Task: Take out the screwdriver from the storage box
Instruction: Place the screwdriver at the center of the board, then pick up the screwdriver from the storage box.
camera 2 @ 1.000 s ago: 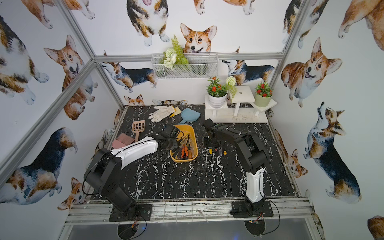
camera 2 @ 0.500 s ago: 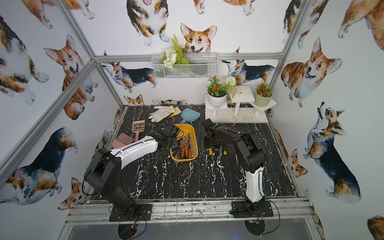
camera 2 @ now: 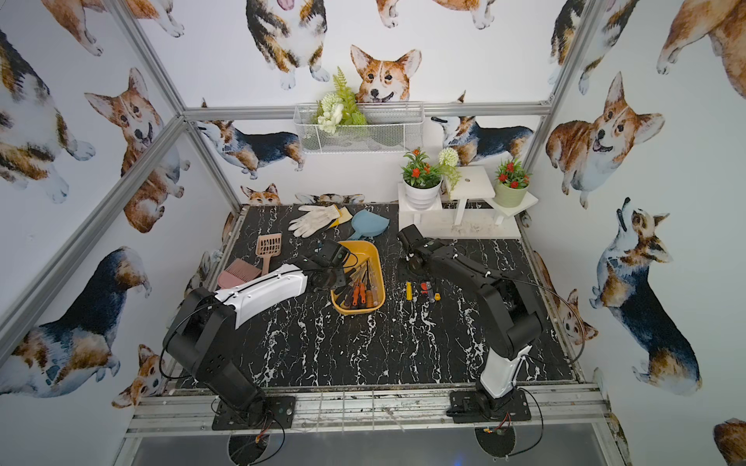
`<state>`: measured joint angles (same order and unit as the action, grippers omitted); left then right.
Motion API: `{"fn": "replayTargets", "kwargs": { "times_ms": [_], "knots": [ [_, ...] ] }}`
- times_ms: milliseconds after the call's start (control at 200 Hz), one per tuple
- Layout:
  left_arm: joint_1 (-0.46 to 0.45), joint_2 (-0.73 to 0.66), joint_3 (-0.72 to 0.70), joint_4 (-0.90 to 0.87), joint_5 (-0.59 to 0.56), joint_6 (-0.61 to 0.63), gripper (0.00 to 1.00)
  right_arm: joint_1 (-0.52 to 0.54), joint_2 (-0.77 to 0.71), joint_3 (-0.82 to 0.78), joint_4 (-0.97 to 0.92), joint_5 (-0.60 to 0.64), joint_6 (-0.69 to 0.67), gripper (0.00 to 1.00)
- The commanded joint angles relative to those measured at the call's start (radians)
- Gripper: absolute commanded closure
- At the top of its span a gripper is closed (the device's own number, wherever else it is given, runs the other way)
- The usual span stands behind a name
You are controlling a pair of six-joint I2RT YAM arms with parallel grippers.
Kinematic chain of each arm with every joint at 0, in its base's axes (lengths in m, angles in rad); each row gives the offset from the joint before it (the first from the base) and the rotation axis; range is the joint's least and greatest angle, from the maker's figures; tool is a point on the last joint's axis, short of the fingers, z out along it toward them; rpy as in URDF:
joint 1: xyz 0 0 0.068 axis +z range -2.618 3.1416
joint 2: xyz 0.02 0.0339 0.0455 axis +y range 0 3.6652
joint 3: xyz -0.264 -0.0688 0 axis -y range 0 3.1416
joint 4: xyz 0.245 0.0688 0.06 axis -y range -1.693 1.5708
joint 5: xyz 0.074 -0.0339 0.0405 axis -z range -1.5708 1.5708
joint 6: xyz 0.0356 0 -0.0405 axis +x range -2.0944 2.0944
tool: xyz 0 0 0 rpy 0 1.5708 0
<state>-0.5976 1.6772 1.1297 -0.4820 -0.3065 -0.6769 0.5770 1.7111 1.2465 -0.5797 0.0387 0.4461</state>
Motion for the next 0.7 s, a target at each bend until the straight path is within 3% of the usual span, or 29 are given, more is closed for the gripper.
{"fn": "replayTargets", "kwargs": {
  "times_ms": [0, 230, 696],
  "knots": [
    [-0.006, 0.002, 0.016, 0.044, -0.001, -0.021, 1.0, 0.015, -0.062, -0.03, 0.11, -0.071, -0.033, 0.42],
    [-0.02, 0.02, 0.031, 0.046, -0.006, -0.03, 1.0, 0.048, -0.084, -0.007, 0.124, -0.273, -0.058, 0.41],
    [-0.041, 0.009, 0.053, 0.032, -0.036, -0.039, 1.0, 0.144, -0.002, 0.04, 0.141, -0.424, -0.016, 0.45]
  ]
}}
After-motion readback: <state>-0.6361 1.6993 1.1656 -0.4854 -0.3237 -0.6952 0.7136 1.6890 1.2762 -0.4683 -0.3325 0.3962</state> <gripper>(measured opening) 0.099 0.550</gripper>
